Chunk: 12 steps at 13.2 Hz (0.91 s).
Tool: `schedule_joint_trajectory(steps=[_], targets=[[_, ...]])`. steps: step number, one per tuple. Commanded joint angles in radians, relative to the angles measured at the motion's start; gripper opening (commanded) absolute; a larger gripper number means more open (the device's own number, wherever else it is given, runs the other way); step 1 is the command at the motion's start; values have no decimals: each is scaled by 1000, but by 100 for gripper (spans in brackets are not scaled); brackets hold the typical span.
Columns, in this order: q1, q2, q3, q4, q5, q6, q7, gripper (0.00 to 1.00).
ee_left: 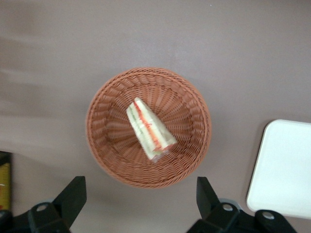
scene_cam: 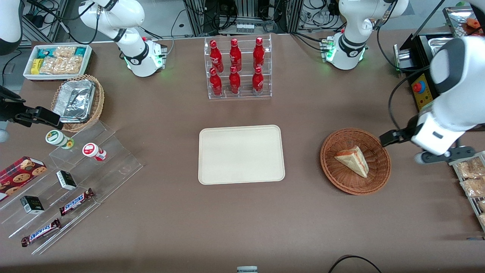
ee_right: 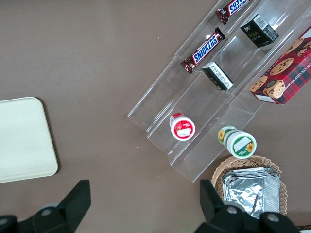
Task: Place sandwich from basket to tray
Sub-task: 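Move the left gripper over the wrapped sandwich in the wicker basket, then lower the left gripper, close on the sandwich and lift it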
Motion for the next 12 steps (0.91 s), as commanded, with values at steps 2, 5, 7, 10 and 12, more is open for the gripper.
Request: schedule_joint_trajectory(steps=[2, 5, 7, 10, 12], targets=[[-17, -27, 2, -183, 18, 173, -168, 100], [-20, -30, 2, -344, 19, 385, -315, 100], [-20, -29, 2, -400, 19, 450, -378, 100], [-20, -27, 2, -490, 19, 576, -432, 100], [-20, -18, 2, -536, 19, 632, -454, 100]])
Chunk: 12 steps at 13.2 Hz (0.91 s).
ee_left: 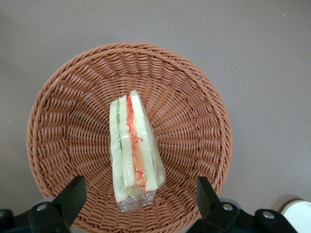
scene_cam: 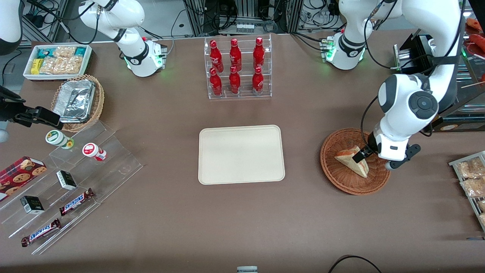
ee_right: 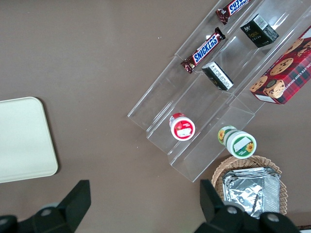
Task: Place sandwich from basket to tray
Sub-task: 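Lower the left gripper, close on the sandwich and lift it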
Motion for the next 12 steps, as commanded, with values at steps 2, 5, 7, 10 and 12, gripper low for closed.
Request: schedule_joint_trajectory(steps=[2, 5, 7, 10, 12], targets=[[-5, 4, 3, -64, 13, 61, -53, 100], [-5, 36, 3, -65, 13, 85, -71, 100], [-7, 68, 2, -65, 13, 113, -106, 100], [-7, 87, 3, -64, 13, 119, -108, 100], [-5, 105, 2, -64, 13, 127, -109, 98]])
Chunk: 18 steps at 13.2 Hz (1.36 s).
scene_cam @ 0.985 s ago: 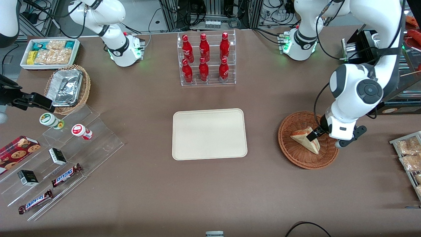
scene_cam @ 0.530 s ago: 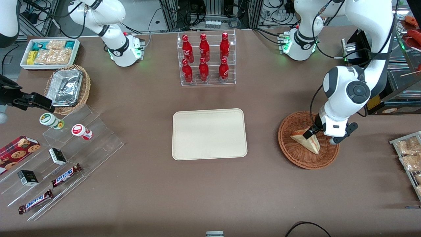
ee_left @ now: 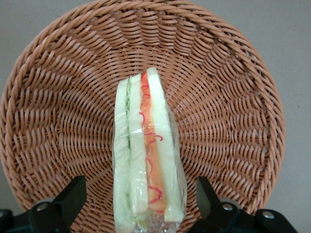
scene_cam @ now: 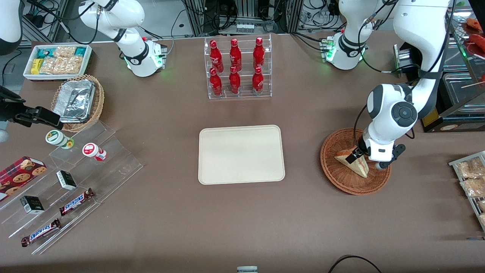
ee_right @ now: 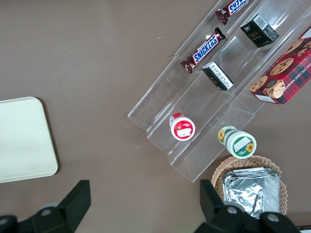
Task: Place sandwich from basket to tray
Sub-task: 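Lower the left gripper, close on the sandwich and lift it, then carry the held sandwich over the cream tray and lower it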
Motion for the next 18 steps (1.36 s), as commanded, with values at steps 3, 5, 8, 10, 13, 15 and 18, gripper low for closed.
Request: schedule_joint_trajectory(steps=[3, 5, 8, 10, 13, 15, 18], targets=[[-5, 28, 2, 13, 13, 18, -88, 40], [-18, 34, 2, 35, 13, -4, -117, 0], [-38, 33, 3, 134, 21, -155, -117, 0], [-57, 25, 2, 231, 94, -322, -125, 0], [-126, 38, 2, 390, 127, -508, -128, 0], [-167, 41, 2, 467, 122, -557, -117, 0], [-277, 71, 0, 544, 112, -582, -116, 0]])
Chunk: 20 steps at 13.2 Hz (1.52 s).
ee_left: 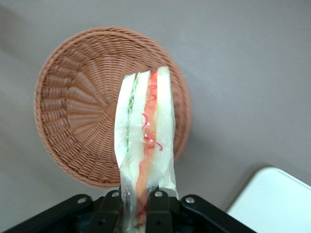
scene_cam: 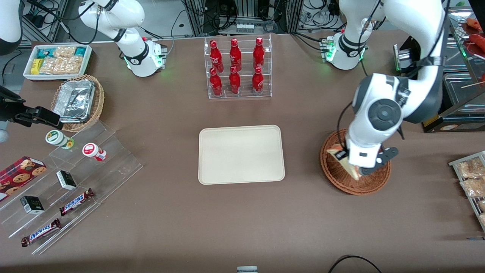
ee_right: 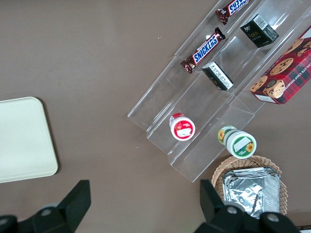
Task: Place sandwich from basket to tray
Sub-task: 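Carry the held sandwich over the cream tray and lower it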
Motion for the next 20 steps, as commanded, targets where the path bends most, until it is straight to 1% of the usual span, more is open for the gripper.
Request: schedule_joint_trajectory(steps=[1, 4, 8, 11, 14, 20], targets=[[-114, 68, 10, 105, 9, -40, -13, 0], [-209, 140, -4, 186, 5, -34, -11, 0], [-258, 280, -88, 307, 8, -23, -11, 0], [-289, 349, -130, 330, 9, 96, -17, 0], [-343, 393, -130, 335, 14, 173, -11, 0], [-398, 493, -128, 396, 20, 185, -11, 0]])
